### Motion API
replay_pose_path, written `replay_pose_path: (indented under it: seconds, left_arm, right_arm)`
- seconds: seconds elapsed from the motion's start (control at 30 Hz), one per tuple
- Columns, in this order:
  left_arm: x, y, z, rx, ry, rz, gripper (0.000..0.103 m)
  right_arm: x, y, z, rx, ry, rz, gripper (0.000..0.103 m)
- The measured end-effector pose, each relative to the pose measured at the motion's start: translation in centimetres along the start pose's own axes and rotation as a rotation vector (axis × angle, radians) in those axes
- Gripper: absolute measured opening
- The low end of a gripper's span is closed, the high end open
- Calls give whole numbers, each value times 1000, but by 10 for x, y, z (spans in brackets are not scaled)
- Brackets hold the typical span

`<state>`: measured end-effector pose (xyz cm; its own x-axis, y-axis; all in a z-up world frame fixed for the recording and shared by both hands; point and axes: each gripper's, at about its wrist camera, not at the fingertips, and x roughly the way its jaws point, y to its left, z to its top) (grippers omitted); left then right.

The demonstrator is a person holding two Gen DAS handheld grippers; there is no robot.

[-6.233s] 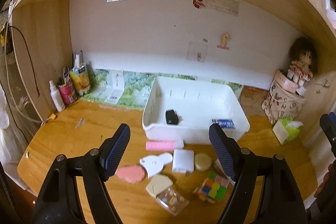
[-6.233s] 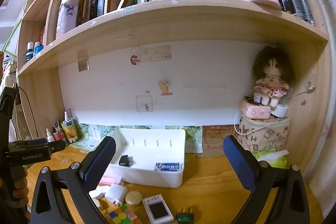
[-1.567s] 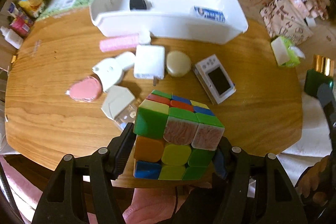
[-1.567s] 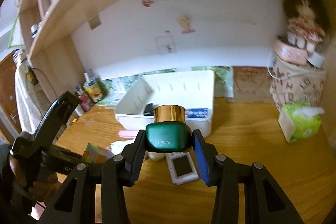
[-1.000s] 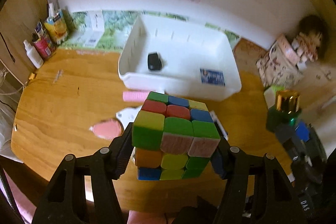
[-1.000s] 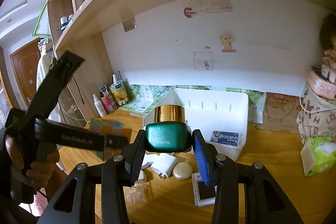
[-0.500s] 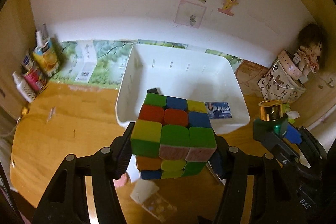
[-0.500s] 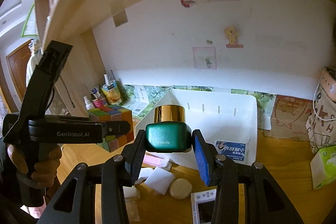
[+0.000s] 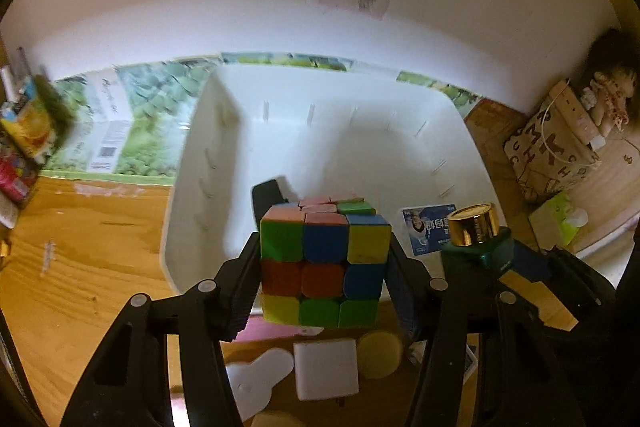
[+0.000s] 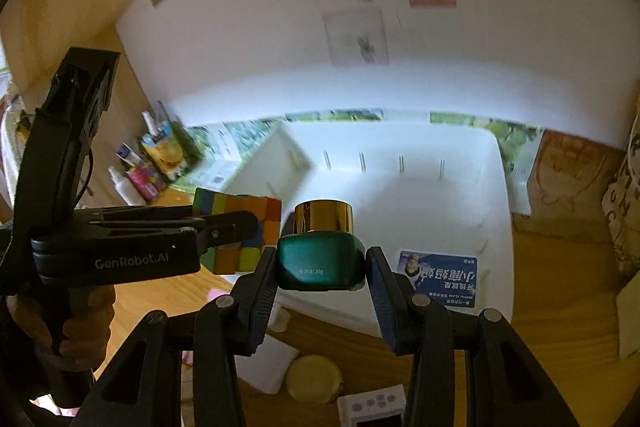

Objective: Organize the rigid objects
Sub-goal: 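Lower and release the cube with left tool while right tool releases the jar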

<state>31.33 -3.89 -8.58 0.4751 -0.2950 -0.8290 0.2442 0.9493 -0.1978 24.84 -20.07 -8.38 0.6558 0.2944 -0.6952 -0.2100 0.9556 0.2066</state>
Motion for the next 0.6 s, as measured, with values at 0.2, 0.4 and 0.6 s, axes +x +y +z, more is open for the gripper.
replay_pose_path:
  seconds: [0.2,0.4,0.6]
  left_arm:
    - [21,-4,4,6,23,-30,61]
    - [34,-3,5,1,64,-15,62]
    - [24,-2,6,-13,14,-27,78]
  right_arm:
    - [23,-14,-2,32,67,-20,45]
    - [30,-20,-5,58,95,-38,45]
    - [22,-23,-3,81,62,-48,48]
